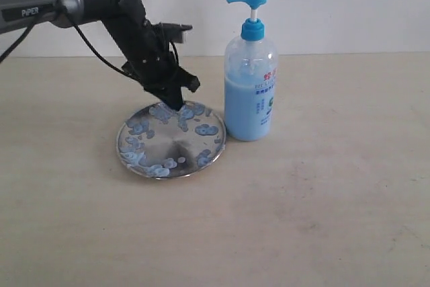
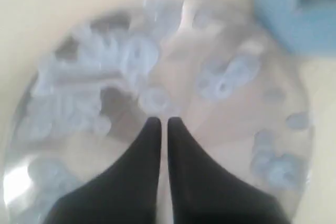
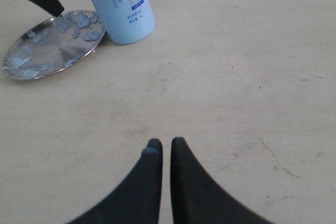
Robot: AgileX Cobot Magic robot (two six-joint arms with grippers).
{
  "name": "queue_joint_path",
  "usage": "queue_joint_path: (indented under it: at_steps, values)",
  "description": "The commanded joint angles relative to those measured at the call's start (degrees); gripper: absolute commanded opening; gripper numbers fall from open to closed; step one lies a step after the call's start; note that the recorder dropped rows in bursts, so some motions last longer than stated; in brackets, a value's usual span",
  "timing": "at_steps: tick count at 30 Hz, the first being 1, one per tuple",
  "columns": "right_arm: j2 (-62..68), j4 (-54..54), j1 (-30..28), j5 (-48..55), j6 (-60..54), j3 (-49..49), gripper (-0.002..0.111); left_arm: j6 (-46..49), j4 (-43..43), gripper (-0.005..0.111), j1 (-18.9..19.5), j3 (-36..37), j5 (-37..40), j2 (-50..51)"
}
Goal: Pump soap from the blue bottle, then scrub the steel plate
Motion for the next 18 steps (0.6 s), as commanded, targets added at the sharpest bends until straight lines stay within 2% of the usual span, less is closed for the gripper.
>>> queue_joint_path:
  at_steps: [1,3,5,8,9,10,11,13,14,16,18]
  values:
    - [-0.3,0.0,-0.1,0.1,-0.2,0.0,0.001,18.6,-17.9,0.004,0.3,-0.1,1.7,-0.7]
    - [-0.3,0.0,-0.1,0.1,-0.2,0.0,0.001,22.3,-16.3,0.004,0.3,-0.1,7.8,-0.7]
    - [-0.3,0.0,-0.1,0.1,-0.2,0.0,0.001,18.3,-3.3,0.004,0.3,-0.1,7.8,-1.2]
    - [-0.3,0.0,-0.1,0.1,-0.2,0.0,0.001,-2.1,21.6,0.004,0.1,-0.1,5.6,-1.9]
    - [-0.3,0.0,-0.1,0.1,-0.2,0.0,0.001,-7.7,23.6,0.004,0.1,-0.1,2.8,-2.0]
    - [-0.3,0.0,-0.1,0.1,-0.2,0.0,0.001,-7.6,20.2,0.004,0.1,-0.3,1.2,-2.0]
    - [-0.3,0.0,-0.1,0.1,-0.2,0.0,0.001,-2.6,14.8,0.004,0.1,-0.3,1.4,-2.0]
    - [-0.3,0.0,-0.1,0.1,-0.2,0.0,0.001,15.8,-2.6,0.004,0.1,0.3,7.8,-1.7]
    - [-0.3,0.0,-0.1,0.1,-0.2,0.0,0.001,21.6,-9.1,0.004,0.1,0.8,7.8,-1.7]
    - [-0.3,0.0,-0.1,0.1,-0.2,0.0,0.001,22.0,-12.2,0.004,0.0,3.4,7.8,-2.8]
    - [-0.3,0.0,-0.1,0.1,-0.2,0.0,0.001,21.2,-7.0,0.004,0.4,4.2,7.8,-3.6]
